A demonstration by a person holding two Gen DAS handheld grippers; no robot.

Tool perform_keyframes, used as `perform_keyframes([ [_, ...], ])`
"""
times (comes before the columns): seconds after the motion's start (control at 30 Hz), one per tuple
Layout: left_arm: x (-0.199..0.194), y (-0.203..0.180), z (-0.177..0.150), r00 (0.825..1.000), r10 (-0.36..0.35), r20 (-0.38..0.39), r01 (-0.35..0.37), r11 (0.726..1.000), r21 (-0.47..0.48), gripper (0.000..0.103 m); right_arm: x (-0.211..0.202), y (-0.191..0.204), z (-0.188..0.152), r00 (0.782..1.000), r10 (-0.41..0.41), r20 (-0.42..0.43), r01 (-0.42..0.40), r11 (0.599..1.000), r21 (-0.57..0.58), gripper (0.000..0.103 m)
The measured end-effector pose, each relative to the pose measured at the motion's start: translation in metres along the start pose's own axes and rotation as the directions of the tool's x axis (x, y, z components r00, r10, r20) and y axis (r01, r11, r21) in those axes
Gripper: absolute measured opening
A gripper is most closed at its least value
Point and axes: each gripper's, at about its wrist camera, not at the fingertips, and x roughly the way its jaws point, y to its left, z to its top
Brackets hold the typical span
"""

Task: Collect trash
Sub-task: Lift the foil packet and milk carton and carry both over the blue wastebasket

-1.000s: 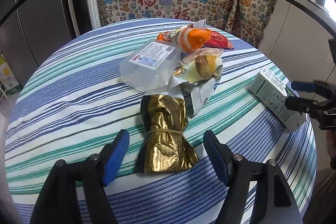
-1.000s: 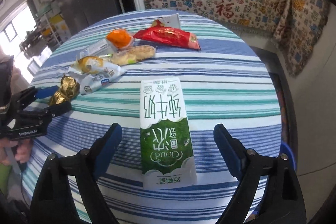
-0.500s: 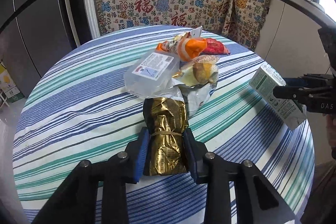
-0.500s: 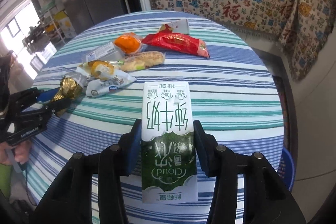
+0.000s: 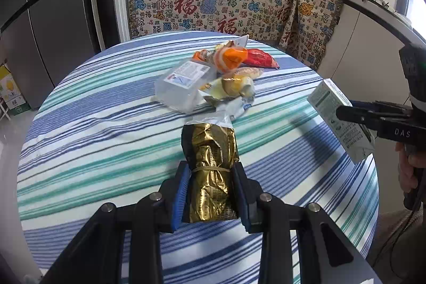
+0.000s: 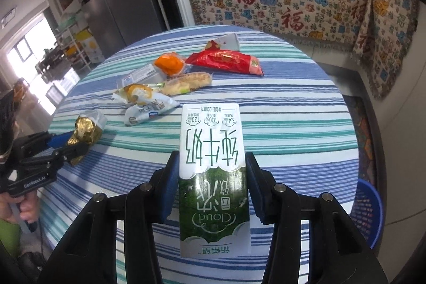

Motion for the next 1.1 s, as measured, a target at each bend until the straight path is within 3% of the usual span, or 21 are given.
perform_keyframes([
  [0.63, -0.001, -0.033, -0.007, 0.998, 0.062, 0.014, -0.062, 0.997, 0.056, 0.033, -0.009, -0.010, -0.015, 1.000, -0.006, -0.005, 0.006, 1.000, 0.020, 0.049],
  [0.93, 0.000, -0.048, -0.006, 0.999, 0.049, 0.011, -0.049, 0.996, 0.074, 0.033, -0.016, -0.015, -0.015, 1.000, -0.007, 0.007, 0.007, 0.999, 0.032, 0.049],
  [1.1, 0.003, -0.072, -0.002, 1.000, 0.005, 0.003, -0.005, 0.996, 0.091, 0.033, -0.024, -0.025, -0.016, 1.000, -0.013, 0.023, 0.011, 0.999, 0.053, 0.049],
])
